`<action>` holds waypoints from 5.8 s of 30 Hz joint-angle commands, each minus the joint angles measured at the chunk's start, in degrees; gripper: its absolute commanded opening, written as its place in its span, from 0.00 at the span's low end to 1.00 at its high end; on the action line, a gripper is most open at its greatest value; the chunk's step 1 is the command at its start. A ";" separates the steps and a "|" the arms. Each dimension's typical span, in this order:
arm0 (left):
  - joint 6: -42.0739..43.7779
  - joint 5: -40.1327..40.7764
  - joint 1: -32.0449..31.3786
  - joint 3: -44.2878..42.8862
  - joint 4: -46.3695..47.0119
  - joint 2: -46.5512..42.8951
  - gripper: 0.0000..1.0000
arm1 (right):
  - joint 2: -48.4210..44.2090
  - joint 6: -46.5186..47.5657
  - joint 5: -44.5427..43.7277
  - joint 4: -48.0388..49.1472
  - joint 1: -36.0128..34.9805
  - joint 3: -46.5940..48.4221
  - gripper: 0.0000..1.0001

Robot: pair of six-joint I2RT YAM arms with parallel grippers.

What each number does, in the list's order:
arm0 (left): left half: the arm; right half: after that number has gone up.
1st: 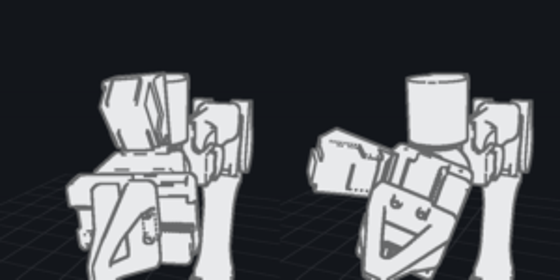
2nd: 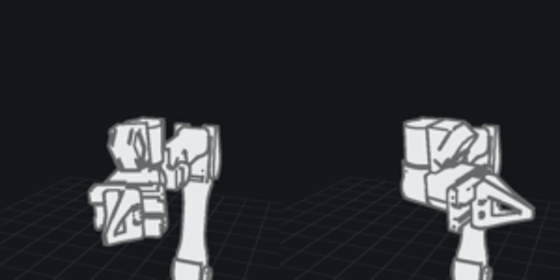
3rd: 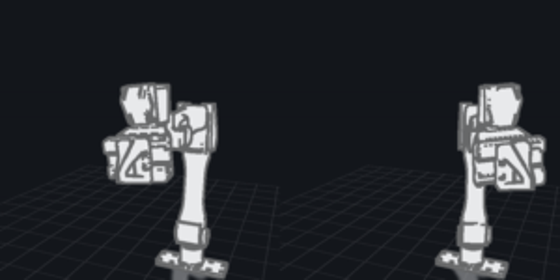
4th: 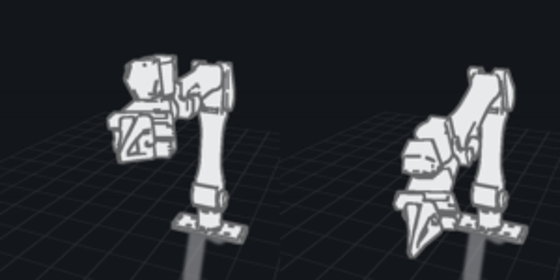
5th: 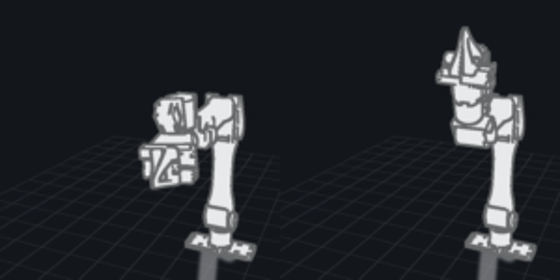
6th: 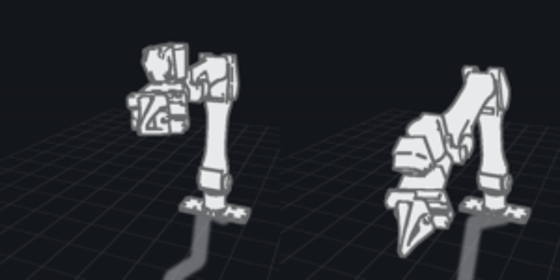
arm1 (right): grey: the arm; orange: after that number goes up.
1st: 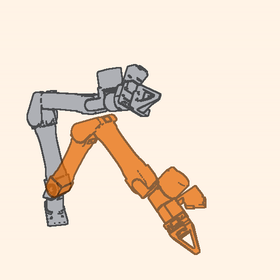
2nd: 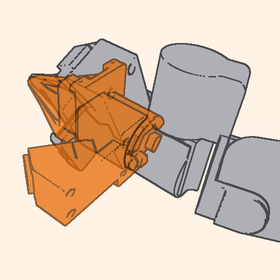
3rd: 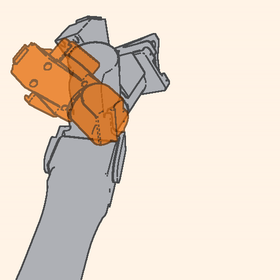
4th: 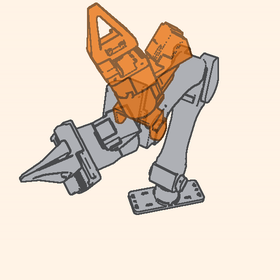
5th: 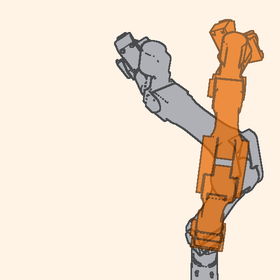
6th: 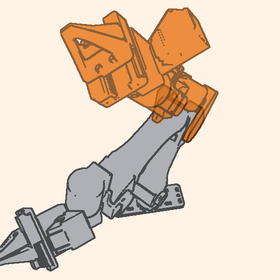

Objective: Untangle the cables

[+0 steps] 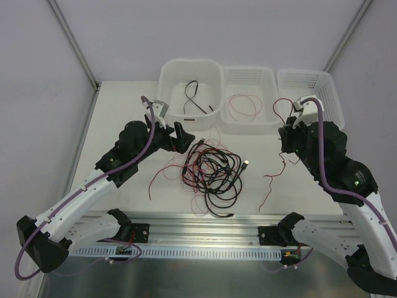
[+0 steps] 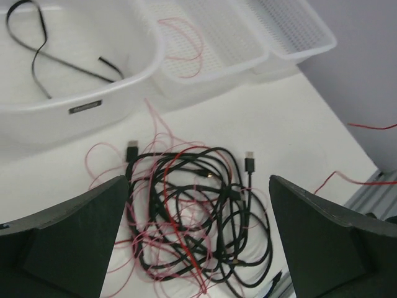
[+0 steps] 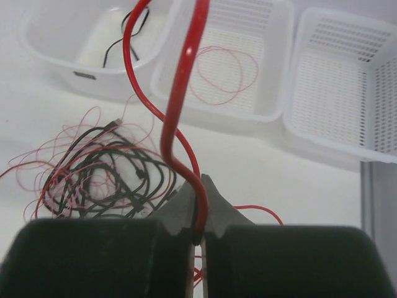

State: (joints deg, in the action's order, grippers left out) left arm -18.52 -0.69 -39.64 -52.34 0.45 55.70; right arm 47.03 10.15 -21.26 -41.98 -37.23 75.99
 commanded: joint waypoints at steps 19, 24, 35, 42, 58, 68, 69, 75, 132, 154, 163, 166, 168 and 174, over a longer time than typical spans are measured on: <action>9.73 4.12 8.44 8.74 -24.36 -4.20 0.99 | 28.02 13.75 -7.66 25.87 27.73 38.70 0.01; 9.56 4.29 8.44 9.18 -24.35 -4.02 0.99 | 38.65 12.00 -4.24 32.92 35.38 45.73 0.01; 9.82 3.41 8.61 8.92 -24.27 -0.60 0.99 | 55.88 2.86 8.50 38.99 48.30 52.94 0.01; 10.26 1.31 8.70 9.01 -23.92 1.16 0.99 | 66.52 -1.71 15.89 38.90 51.03 56.20 0.01; 10.88 0.78 8.87 8.30 -23.74 3.62 0.99 | 82.87 -6.71 24.77 21.16 51.82 51.19 0.09; 10.52 -0.28 8.79 8.48 -23.83 2.31 0.99 | 79.74 -11.03 29.69 15.95 54.20 46.02 0.66; 10.44 -0.28 8.79 8.48 -23.83 2.22 0.99 | 78.41 -11.47 30.30 16.57 54.11 45.14 0.69; 9.82 -0.02 8.79 8.57 -23.74 0.46 0.99 | 68.23 -10.50 29.79 17.19 52.18 42.05 0.82; 2.79 -1.86 -2.37 -16.30 -20.93 34.20 0.54 | 3.71 -7.60 12.74 18.16 -0.47 -33.18 0.79; 1.03 -0.55 -4.57 -19.20 -21.19 43.35 0.25 | -2.38 -6.46 10.18 17.37 -0.47 -36.88 0.87; 2.79 5.42 -6.94 -19.47 -21.28 37.83 0.35 | -3.61 -6.46 10.53 17.10 -0.56 -37.14 0.87; 3.40 8.15 -7.21 -19.38 -21.19 36.67 0.37 | -3.26 -6.55 10.62 17.19 -0.56 -37.14 0.87; 3.67 9.73 -7.21 -19.29 -21.19 36.85 0.38 | -3.26 -6.64 10.80 17.19 -0.56 -37.14 0.87; 3.06 9.21 -7.21 -19.29 -21.54 39.57 0.37 | -3.69 -6.81 10.88 16.84 -0.47 -37.14 0.87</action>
State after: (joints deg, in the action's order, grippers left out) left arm -15.84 6.72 -46.83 -70.24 -20.51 94.61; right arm 44.40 3.25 -10.09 -24.95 -37.56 38.76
